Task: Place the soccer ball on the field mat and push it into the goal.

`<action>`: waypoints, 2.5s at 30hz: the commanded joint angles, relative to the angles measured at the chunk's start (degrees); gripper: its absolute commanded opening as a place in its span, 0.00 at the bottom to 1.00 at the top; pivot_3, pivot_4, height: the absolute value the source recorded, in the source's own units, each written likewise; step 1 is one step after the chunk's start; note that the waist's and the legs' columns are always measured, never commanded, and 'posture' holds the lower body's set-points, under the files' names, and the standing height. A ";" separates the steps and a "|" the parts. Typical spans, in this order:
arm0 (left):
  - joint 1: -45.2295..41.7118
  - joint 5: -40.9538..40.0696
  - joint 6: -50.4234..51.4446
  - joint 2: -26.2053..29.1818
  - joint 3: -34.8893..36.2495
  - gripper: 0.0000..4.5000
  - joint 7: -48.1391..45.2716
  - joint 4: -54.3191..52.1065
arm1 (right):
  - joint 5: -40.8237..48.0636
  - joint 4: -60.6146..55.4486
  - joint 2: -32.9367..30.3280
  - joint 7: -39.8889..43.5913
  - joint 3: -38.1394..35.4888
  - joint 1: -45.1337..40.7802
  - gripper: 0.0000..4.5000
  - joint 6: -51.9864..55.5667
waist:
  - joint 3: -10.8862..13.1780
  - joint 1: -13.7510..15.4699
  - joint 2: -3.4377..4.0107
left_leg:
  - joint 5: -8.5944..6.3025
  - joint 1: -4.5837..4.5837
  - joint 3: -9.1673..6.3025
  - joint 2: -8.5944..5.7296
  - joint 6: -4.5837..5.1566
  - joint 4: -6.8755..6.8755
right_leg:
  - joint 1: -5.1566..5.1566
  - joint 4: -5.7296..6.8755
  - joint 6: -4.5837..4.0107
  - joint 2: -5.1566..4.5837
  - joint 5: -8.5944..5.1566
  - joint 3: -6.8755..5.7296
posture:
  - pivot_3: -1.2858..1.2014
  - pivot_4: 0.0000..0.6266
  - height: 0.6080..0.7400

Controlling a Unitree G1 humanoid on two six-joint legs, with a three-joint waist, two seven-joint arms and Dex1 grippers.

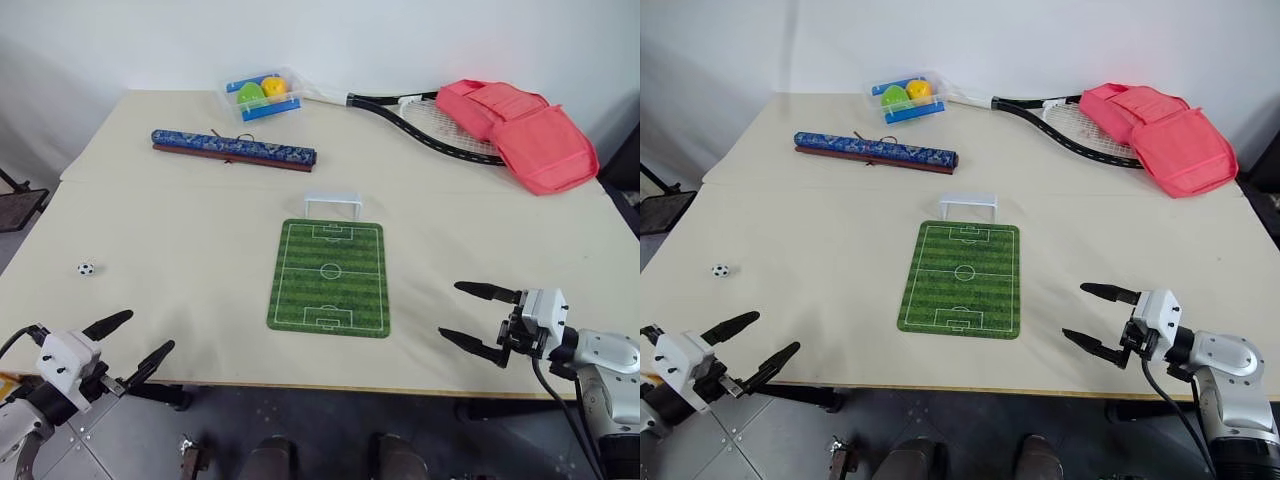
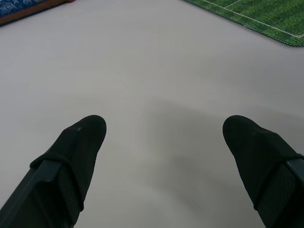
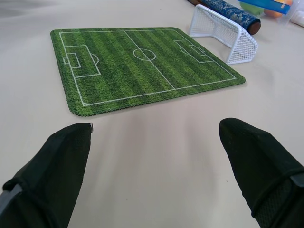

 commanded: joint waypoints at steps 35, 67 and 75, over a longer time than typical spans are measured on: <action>-20.88 -11.34 14.69 -3.13 11.24 0.99 31.51 15.65 | 17.61 -20.08 8.71 5.41 1.70 0.45 1.00 4.92 | -0.29 0.13 -0.49 | -0.20 0.03 0.21 0.16 0.04 0.44 | -0.09 0.28 -0.08 0.18 0.06 0.32 | 0.52 0.24 1.00; -44.55 2.54 10.15 4.85 -0.18 0.19 30.73 49.52 | 14.69 -23.56 12.45 -0.39 3.33 3.68 1.00 3.07 | -0.40 -1.14 -0.69 | -0.22 0.15 0.46 0.16 0.00 0.25 | -0.22 0.29 -0.05 0.20 0.08 0.40 | 0.52 0.24 1.00; -44.32 -1.42 4.57 6.12 -2.99 0.19 10.48 42.30 | 15.64 -21.32 11.35 0.49 -0.97 5.77 1.00 -0.01 | -0.41 -0.85 -0.71 | -0.22 0.11 0.47 0.16 0.00 0.30 | -0.22 0.30 -0.05 0.20 0.08 0.40 | 0.52 0.24 1.00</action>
